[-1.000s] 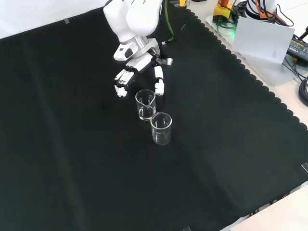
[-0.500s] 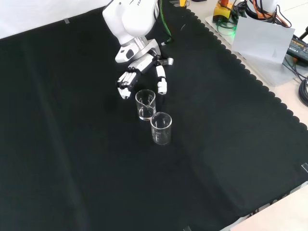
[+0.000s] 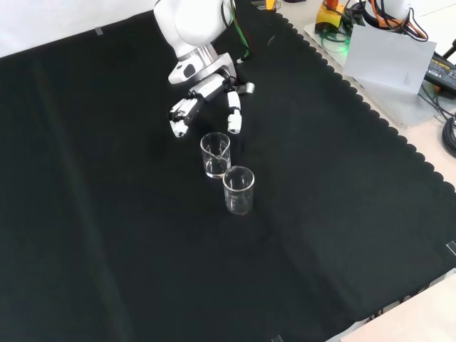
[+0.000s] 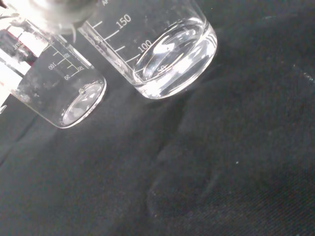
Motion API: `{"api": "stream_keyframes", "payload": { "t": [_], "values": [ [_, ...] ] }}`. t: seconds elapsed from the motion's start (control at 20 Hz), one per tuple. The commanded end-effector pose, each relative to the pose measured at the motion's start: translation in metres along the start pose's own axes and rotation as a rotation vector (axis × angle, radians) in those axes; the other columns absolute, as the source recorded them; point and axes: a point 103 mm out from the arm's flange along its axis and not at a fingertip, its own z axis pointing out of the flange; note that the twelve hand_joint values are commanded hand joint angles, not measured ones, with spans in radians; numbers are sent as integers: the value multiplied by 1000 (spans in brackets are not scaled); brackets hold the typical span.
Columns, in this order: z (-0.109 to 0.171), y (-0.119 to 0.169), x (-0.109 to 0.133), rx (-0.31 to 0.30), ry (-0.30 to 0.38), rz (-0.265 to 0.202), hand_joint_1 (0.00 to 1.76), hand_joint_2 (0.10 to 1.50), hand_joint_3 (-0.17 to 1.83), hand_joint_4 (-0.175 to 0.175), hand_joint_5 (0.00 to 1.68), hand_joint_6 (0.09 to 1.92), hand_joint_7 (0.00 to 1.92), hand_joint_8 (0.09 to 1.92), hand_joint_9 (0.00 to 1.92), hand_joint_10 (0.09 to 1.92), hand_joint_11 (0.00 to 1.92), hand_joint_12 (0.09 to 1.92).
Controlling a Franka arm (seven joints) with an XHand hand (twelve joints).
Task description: Pick up the beaker on the right.
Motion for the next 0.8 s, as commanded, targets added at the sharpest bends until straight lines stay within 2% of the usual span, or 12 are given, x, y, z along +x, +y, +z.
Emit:
{"api": "stream_keyframes", "payload": {
  "t": [0.05, 0.35, 0.4, 0.55, 0.8],
  "values": [
    [23, 7, 15, 27, -12, -27, 764, 670, 206, -29, 287, 87, 207, 519, 283, 590, 0, 1134],
    [29, 9, 20, 35, -10, -39, 762, 668, 213, -30, 293, 87, 208, 520, 287, 589, 0, 1136],
    [18, 3, 13, 24, 6, -28, 761, 668, 214, -30, 293, 87, 209, 520, 288, 589, 0, 1136],
    [11, -1, 6, 17, 20, -29, 760, 667, 217, -30, 296, 87, 211, 521, 289, 589, 0, 1137],
    [29, 10, 18, 17, 10, -30, 760, 642, 271, -31, 319, 87, 223, 523, 301, 580, 0, 1145]
  ]
}}
